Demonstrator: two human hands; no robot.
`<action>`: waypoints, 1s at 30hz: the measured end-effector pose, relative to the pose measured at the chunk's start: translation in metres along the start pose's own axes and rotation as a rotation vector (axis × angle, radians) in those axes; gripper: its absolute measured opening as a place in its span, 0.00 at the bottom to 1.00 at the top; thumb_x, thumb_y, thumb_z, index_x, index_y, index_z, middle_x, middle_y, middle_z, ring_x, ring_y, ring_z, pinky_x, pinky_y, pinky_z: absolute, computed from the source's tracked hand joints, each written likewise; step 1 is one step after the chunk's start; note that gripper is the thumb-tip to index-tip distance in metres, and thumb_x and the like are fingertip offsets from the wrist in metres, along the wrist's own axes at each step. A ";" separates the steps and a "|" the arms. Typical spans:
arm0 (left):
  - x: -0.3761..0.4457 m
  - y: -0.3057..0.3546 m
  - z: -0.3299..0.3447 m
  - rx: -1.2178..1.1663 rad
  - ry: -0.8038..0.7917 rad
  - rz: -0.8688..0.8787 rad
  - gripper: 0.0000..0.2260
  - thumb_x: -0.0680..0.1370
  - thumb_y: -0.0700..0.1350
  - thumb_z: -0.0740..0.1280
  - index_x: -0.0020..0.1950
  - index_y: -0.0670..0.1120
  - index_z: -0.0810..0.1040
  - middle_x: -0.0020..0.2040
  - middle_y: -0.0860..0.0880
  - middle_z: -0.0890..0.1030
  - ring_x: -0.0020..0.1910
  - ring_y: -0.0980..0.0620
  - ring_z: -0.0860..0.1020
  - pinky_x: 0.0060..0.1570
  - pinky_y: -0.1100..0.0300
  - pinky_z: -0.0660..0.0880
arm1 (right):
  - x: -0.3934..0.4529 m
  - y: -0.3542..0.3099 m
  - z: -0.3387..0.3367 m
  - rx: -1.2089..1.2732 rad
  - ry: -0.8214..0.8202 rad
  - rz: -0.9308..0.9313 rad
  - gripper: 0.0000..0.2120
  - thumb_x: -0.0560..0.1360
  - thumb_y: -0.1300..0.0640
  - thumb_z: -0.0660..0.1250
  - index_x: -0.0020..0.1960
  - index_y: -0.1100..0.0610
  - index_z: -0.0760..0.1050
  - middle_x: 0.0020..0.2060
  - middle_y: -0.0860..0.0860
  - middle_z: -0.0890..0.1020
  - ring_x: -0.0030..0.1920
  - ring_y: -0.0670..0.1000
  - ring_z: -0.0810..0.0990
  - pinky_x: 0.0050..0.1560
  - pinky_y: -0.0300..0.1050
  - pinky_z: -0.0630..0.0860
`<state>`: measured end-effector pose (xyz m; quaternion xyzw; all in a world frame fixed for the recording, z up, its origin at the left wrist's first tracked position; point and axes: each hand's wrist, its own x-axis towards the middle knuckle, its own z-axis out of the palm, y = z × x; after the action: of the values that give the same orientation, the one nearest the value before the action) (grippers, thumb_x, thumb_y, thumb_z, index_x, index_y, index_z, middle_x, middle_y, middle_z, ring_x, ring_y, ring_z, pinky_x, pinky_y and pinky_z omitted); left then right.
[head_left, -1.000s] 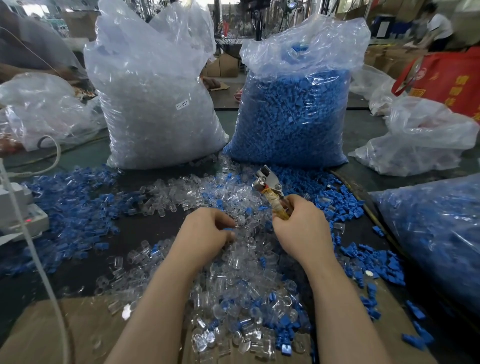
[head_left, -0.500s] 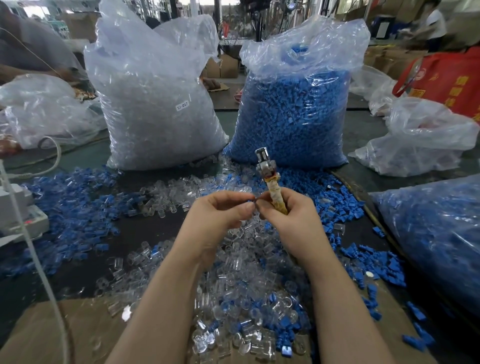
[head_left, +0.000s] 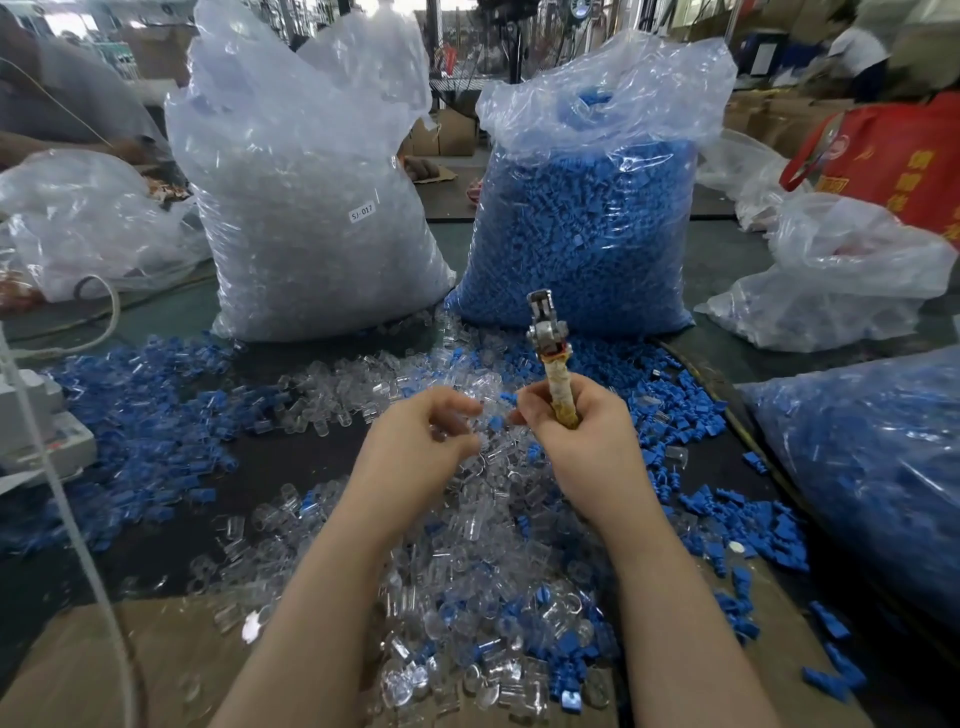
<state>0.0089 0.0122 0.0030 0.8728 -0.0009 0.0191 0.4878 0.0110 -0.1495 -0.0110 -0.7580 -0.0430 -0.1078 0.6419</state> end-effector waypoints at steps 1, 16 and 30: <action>0.001 -0.004 0.001 0.164 -0.017 -0.004 0.11 0.76 0.43 0.72 0.53 0.58 0.81 0.45 0.55 0.81 0.42 0.56 0.80 0.41 0.63 0.75 | 0.000 0.001 0.000 -0.016 0.022 -0.002 0.06 0.78 0.56 0.69 0.42 0.50 0.78 0.38 0.51 0.84 0.41 0.56 0.81 0.39 0.42 0.78; -0.005 0.003 0.019 0.527 -0.003 0.067 0.05 0.78 0.45 0.66 0.51 0.51 0.81 0.47 0.51 0.83 0.49 0.50 0.79 0.53 0.53 0.77 | 0.002 0.009 0.001 -0.197 0.097 -0.060 0.07 0.77 0.55 0.69 0.44 0.58 0.76 0.26 0.45 0.72 0.28 0.43 0.67 0.30 0.43 0.68; -0.001 0.006 0.011 -0.288 0.071 -0.087 0.02 0.79 0.44 0.69 0.46 0.47 0.78 0.37 0.52 0.84 0.36 0.57 0.82 0.37 0.60 0.76 | 0.003 0.008 0.000 -0.206 0.068 -0.032 0.09 0.76 0.51 0.70 0.42 0.55 0.76 0.24 0.41 0.73 0.26 0.42 0.68 0.29 0.38 0.67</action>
<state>0.0085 -0.0005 0.0021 0.7917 0.0514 0.0285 0.6081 0.0158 -0.1513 -0.0180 -0.8151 -0.0219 -0.1476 0.5598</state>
